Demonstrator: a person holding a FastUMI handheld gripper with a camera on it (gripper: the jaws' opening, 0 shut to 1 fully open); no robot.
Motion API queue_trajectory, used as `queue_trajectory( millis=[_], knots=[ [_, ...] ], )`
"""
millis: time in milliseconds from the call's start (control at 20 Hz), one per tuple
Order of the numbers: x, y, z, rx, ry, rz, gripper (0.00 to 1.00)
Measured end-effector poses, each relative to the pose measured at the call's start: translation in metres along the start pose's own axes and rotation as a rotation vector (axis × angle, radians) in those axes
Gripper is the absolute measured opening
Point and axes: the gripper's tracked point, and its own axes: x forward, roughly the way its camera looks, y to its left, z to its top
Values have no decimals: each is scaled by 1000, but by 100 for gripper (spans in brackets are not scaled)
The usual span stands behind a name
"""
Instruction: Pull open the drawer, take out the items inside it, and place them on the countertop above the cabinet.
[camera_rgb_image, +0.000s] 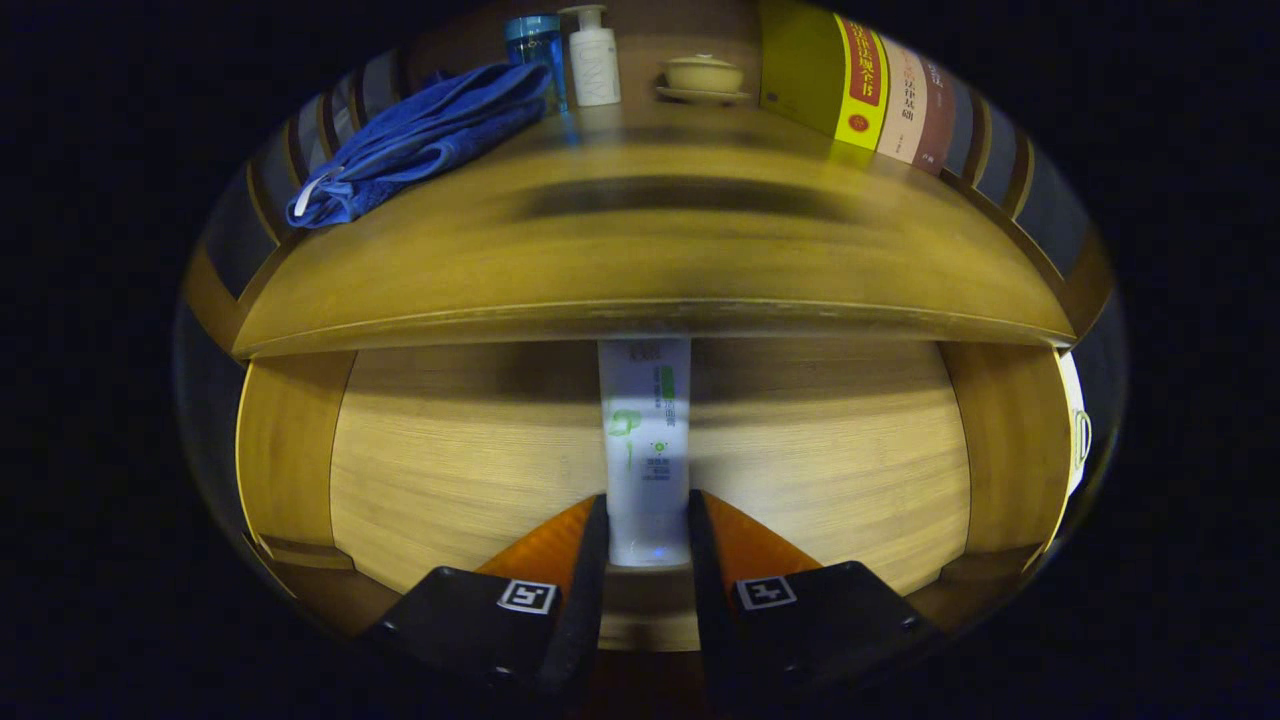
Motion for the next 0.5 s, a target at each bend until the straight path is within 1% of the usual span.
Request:
queue_trajectory(
  millis=[200,300,350,400,500],
  knots=[
    [-32,6,7,-1,-55,42,51],
    [-51,10,8,27,-71,90,51],
    [-63,11,8,38,-87,117,48],
    [-71,10,7,35,-105,128,48],
    [-87,10,3,1,-147,122,48]
  ],
)
